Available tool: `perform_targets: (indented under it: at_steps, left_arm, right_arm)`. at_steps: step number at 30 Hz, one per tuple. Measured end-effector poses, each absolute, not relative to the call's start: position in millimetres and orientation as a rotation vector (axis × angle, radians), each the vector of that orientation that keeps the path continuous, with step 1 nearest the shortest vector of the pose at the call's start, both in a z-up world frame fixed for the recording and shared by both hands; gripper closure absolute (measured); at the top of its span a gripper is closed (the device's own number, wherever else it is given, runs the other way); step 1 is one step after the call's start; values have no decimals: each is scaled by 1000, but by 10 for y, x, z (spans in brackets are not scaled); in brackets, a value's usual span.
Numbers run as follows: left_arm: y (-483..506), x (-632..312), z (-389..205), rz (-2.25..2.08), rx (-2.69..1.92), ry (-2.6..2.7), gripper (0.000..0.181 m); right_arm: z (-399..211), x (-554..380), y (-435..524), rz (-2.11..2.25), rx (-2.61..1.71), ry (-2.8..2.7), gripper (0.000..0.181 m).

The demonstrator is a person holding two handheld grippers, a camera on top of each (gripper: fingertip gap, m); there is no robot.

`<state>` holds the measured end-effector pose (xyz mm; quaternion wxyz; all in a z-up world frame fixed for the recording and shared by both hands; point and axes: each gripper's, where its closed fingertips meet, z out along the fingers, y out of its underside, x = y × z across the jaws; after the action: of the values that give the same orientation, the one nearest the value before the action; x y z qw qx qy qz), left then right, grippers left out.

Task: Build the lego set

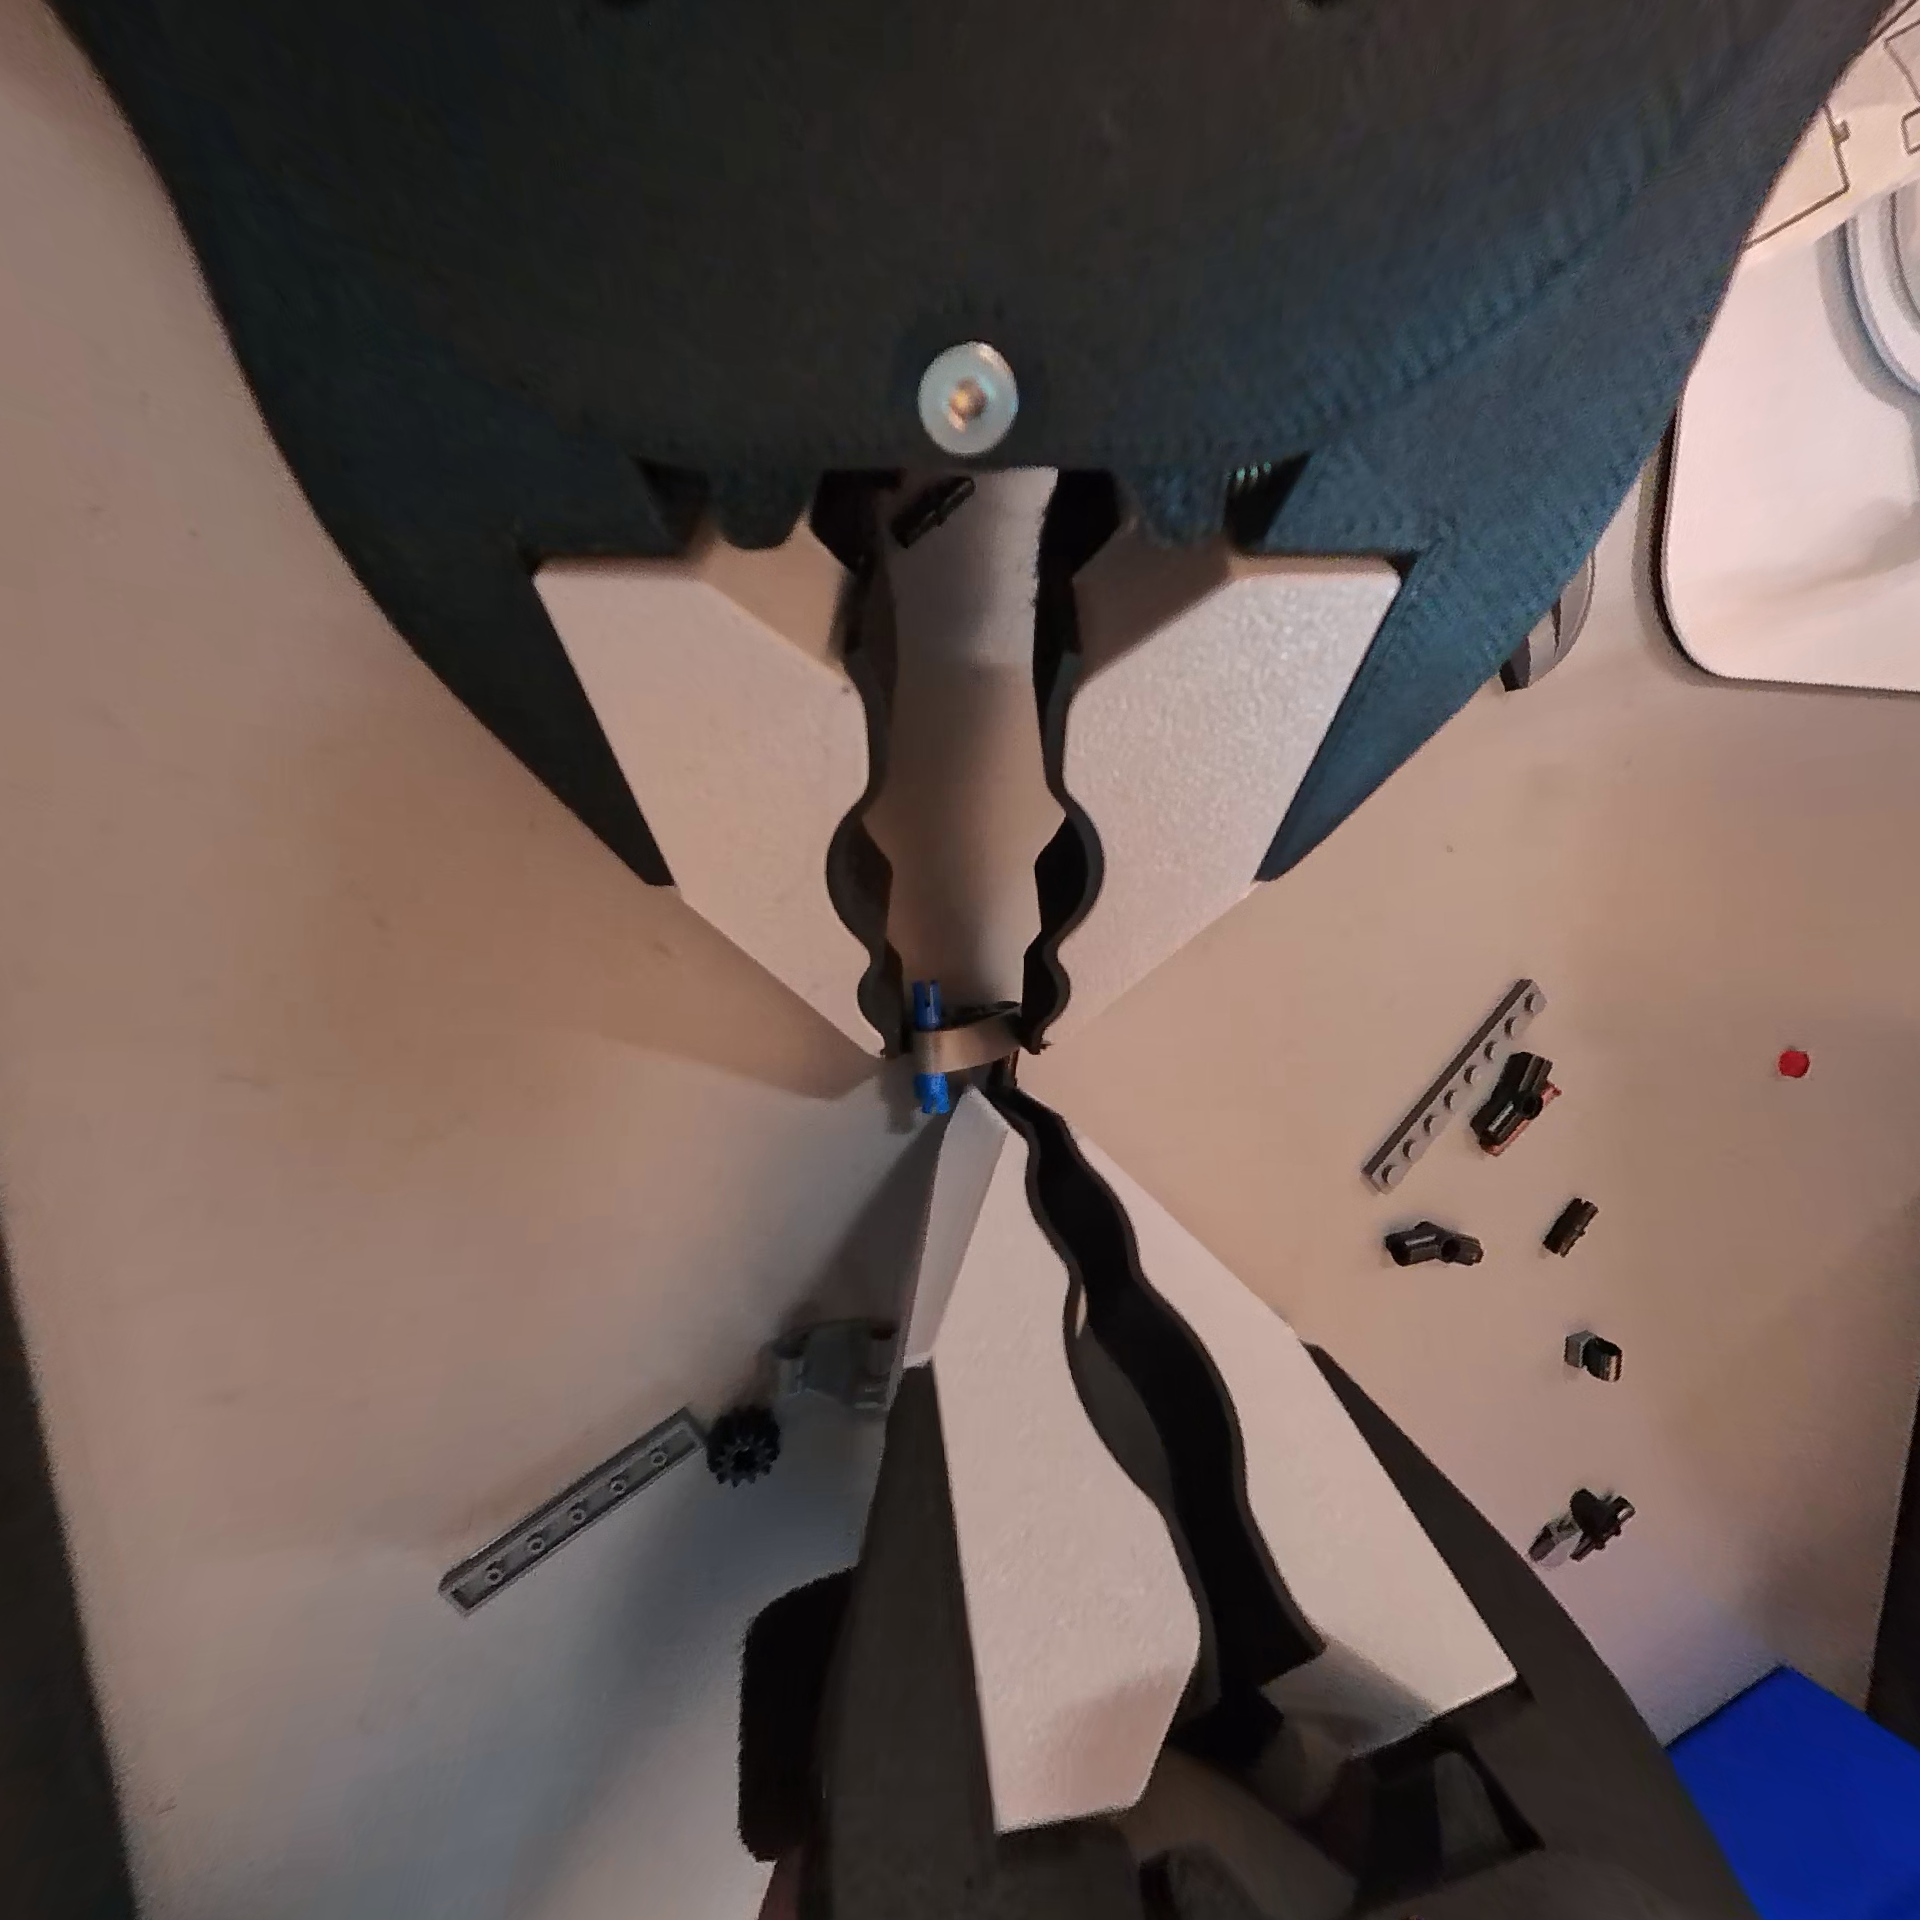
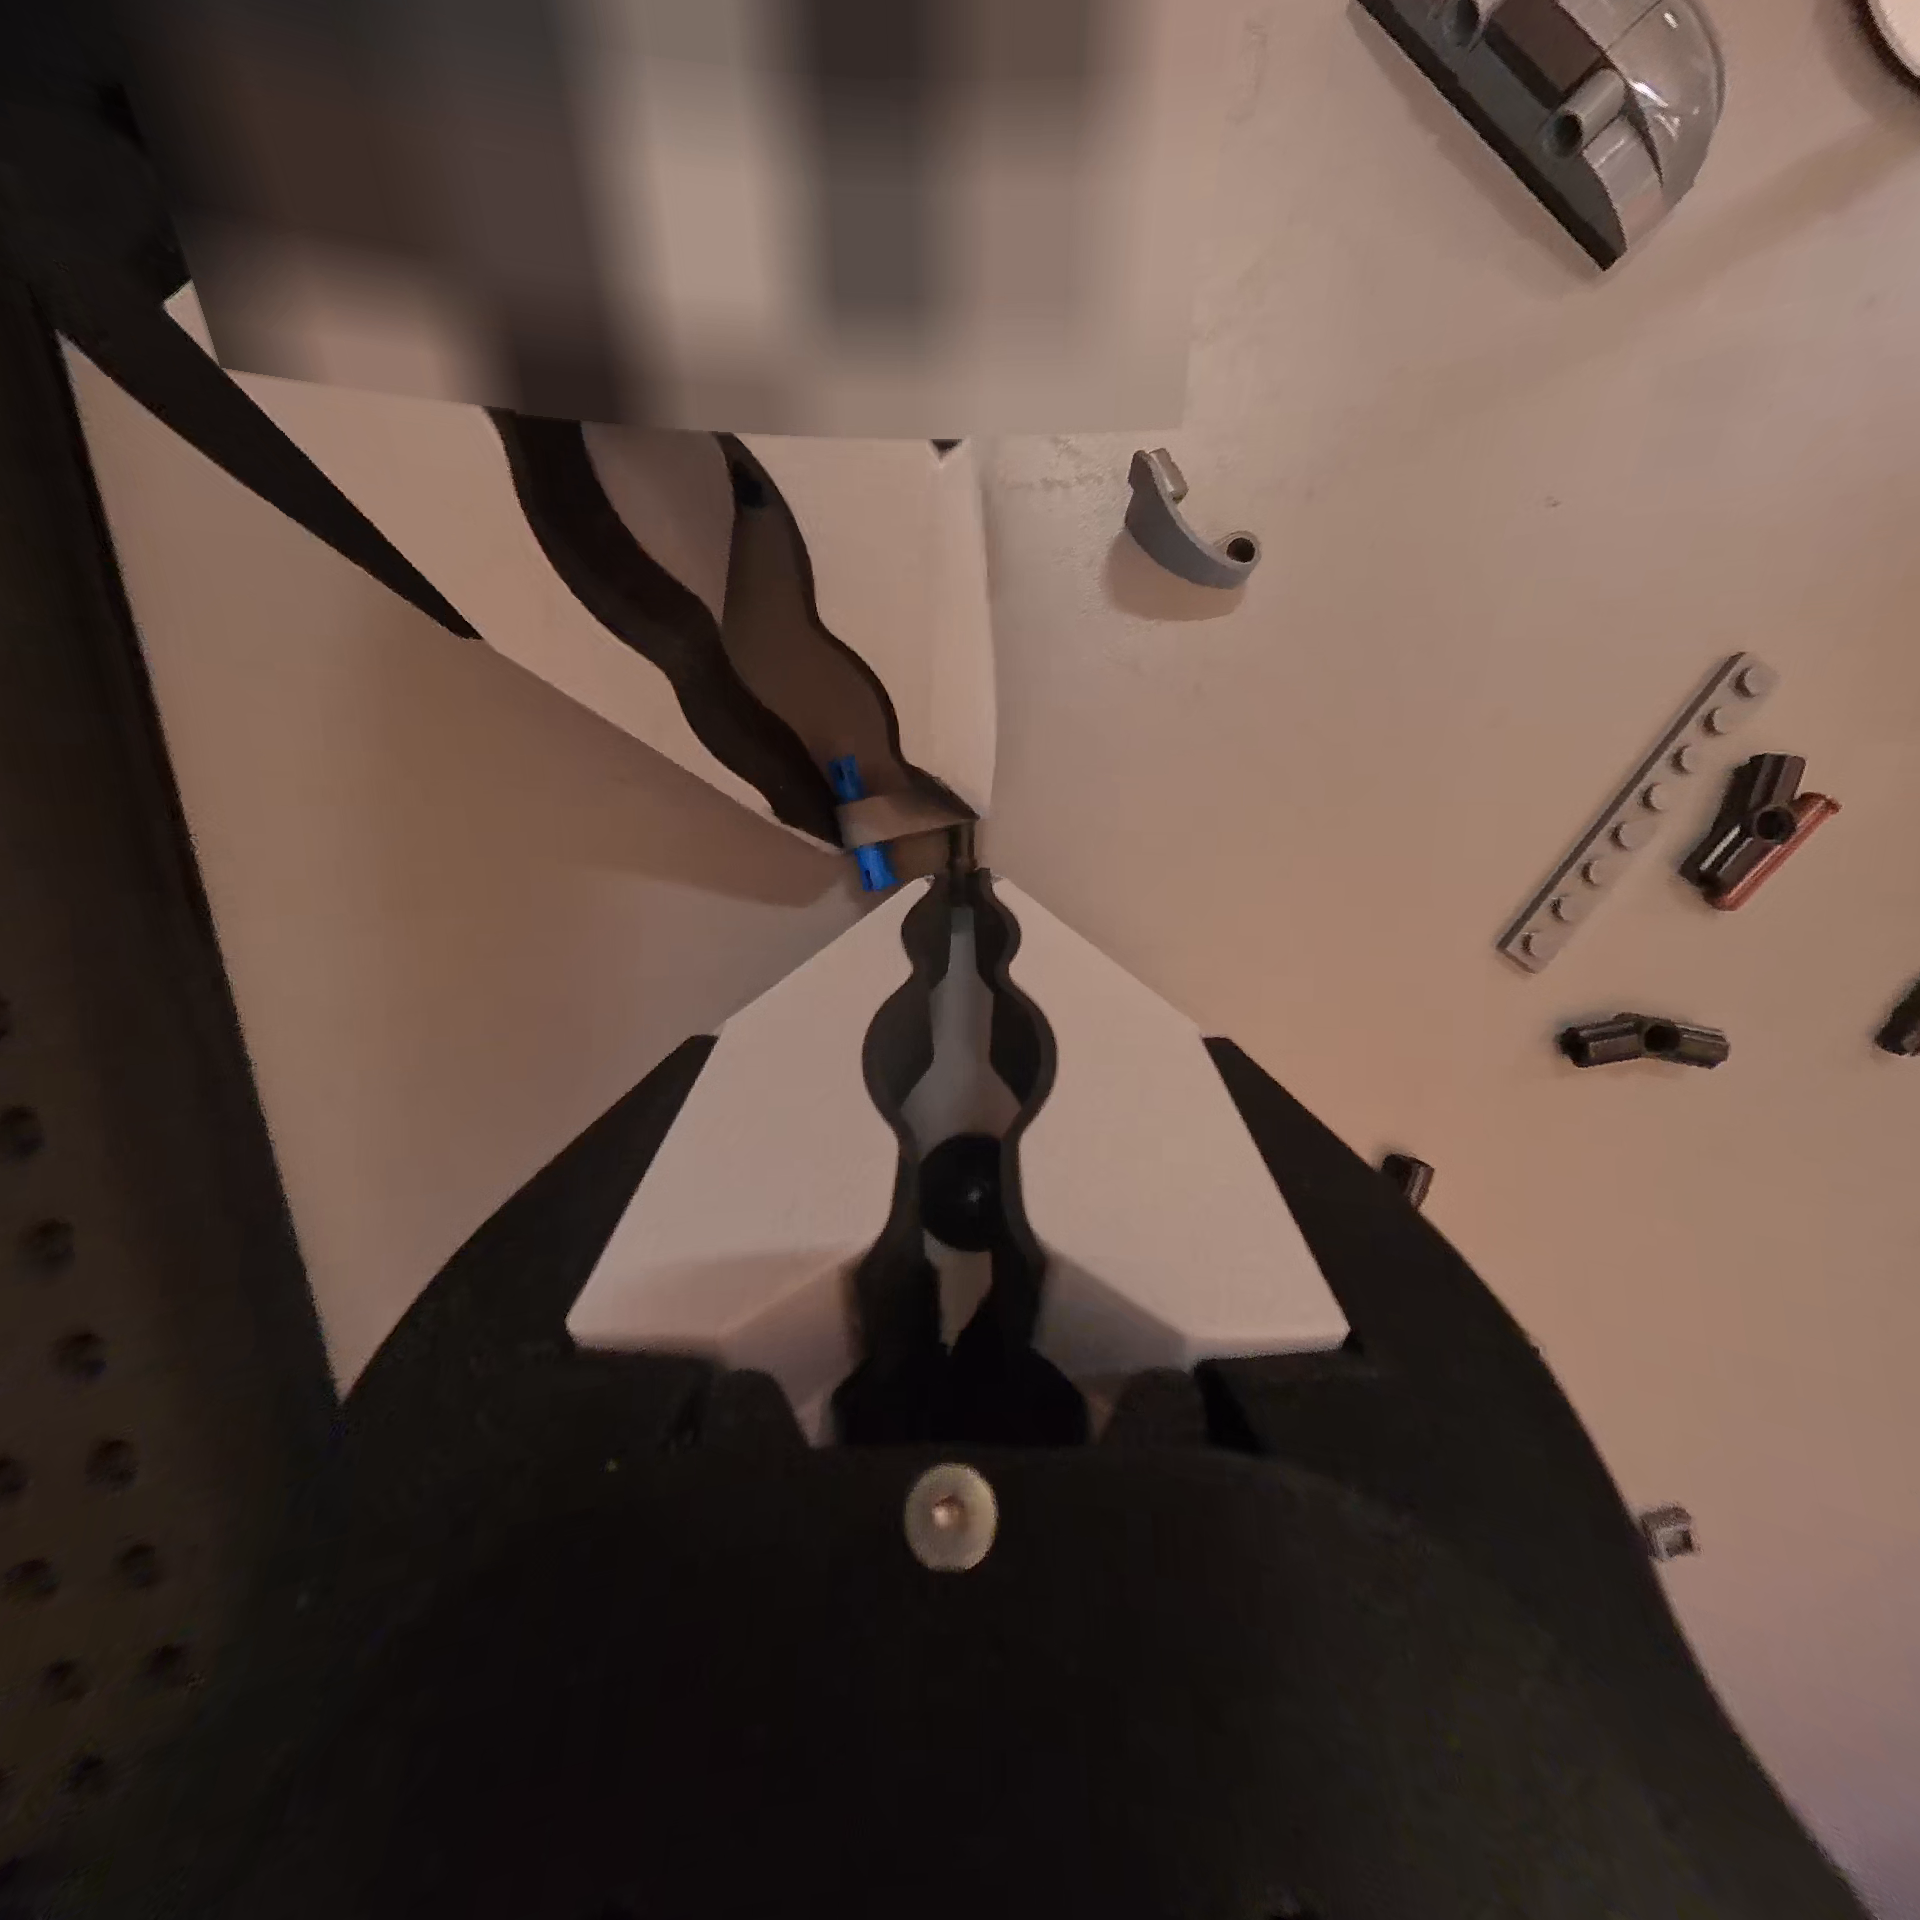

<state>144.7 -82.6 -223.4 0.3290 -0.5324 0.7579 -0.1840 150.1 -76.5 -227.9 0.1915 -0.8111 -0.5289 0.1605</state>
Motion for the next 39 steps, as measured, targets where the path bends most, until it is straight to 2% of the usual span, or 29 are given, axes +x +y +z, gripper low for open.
perform_targets:
  at_steps: [39]
  left_arm:
    - [-886, 1407, -2257, -769, -1455, 1996, 160]
  right_arm:
    - [-2272, 1460, -817, 573, -2022, -1654, 179]
